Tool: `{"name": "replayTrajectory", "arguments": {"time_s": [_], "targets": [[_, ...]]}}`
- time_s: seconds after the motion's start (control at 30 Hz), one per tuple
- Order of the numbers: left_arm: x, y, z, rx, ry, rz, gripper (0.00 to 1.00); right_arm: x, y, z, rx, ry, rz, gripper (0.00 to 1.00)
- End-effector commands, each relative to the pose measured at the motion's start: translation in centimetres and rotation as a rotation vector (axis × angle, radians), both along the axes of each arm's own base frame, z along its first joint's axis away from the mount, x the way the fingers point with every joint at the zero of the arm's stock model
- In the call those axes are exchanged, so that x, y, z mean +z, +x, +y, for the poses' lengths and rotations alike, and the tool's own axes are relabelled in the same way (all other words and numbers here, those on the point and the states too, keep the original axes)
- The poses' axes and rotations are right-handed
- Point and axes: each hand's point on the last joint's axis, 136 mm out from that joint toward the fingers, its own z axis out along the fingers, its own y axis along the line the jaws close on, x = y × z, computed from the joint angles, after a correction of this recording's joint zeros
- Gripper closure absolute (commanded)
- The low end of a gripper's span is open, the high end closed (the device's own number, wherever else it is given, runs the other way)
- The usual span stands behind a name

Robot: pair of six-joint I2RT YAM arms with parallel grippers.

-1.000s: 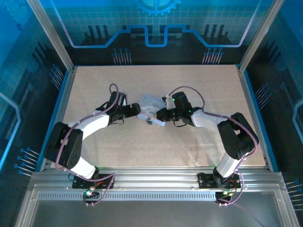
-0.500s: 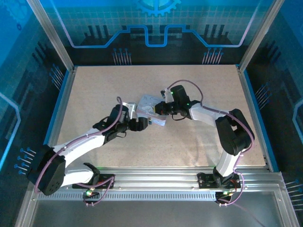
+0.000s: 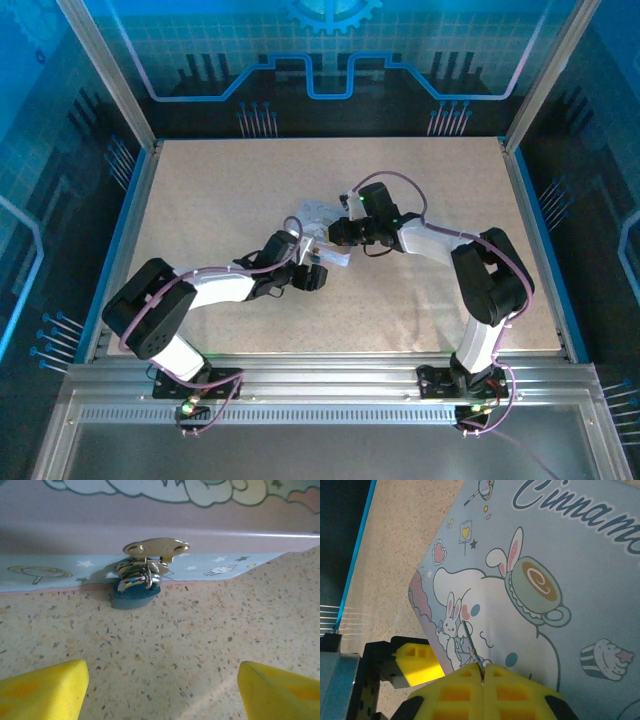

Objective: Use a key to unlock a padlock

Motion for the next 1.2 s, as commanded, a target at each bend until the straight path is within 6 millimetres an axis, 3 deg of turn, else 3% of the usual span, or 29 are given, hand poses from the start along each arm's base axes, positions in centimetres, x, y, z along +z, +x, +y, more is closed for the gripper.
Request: {"name": "replayTrajectory", "arguments": {"time_s": [0.0,0.47,0.67,1.17], "targets": [[1.3,1.9,-1.3,-0.024,-0.011,-0.099,0.24,-2.6,-1.1,-1.6,-0.016,-0.086,0.071,1.0],[-0.7,3.9,-1.4,-0.01,0.054,-0.138,0.37,-2.7,-1.2,-1.7,-0.01,-0.091,0.07,1.0],[-1.4,4.1,-1.5,-0.001,0.05,-0.132,0.44,-2.8,-1.2,-1.7,-0.01,-0.091,0.076,1.0],[-2.8,4.3,-1.2,0.011,0.122,-0.149,0.53,-2.7,-1.3,-1.6,-0.008,-0.086,0.077,1.0]]}}
